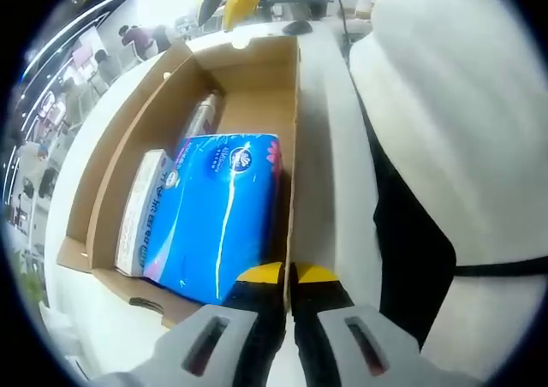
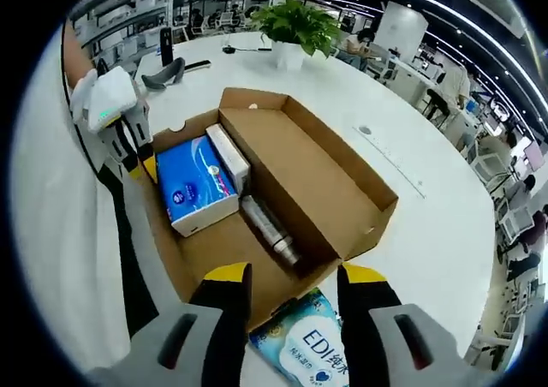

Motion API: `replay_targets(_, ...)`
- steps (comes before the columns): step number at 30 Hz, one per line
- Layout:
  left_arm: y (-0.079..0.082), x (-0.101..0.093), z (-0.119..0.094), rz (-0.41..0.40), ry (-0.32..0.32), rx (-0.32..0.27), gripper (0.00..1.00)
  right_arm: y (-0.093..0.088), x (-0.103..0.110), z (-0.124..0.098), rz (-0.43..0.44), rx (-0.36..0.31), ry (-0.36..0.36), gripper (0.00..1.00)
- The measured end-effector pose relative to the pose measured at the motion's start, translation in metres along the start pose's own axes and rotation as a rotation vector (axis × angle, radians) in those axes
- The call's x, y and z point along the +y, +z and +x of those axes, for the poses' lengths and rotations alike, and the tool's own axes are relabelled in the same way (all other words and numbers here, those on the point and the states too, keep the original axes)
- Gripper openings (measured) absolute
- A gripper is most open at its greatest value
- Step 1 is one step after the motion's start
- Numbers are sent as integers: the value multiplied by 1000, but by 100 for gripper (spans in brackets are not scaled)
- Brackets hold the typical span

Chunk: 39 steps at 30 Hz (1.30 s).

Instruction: Operate the shoe box by opening the lid, removing the specified soft item, and placing it in the target area until the item is outside and the box remains undamaged.

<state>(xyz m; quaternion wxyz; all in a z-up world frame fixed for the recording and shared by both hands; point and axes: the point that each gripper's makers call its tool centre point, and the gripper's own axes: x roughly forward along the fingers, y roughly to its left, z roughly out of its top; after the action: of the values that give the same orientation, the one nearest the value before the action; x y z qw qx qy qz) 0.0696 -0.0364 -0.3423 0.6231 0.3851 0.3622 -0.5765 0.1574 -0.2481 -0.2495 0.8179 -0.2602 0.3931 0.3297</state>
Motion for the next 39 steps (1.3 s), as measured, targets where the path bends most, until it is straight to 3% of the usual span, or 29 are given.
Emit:
replay_targets(4, 0, 0, 0, 0, 4, 0, 2, 4, 5, 4, -32, -6, 4, 40)
replay_targets(7, 0, 0, 1, -1, 4, -1, 2, 0, 11, 12, -144, 22, 10, 37)
replay_targets(13, 1, 0, 0, 1, 8, -4, 2, 3, 20, 21, -84, 4, 6, 41)
replay_targets(25, 0, 0, 2, -1, 7, -5, 2, -1, 25, 32, -91, 25, 1, 43)
replay_targets(29, 1, 0, 2, -2, 7, -4, 2, -4, 28, 37, -138, 55, -1, 43)
replay_targets(34, 0, 1, 3, -3, 11, -5, 2, -2, 33, 40, -148, 45, 3, 43)
replay_targets(37, 0, 1, 3, -3, 13, -6, 2, 1, 40, 42, -112, 35, 53, 43)
replay_targets(39, 0, 1, 3, -3, 13, -6, 2, 1, 37, 42, -129, 40, 39, 44)
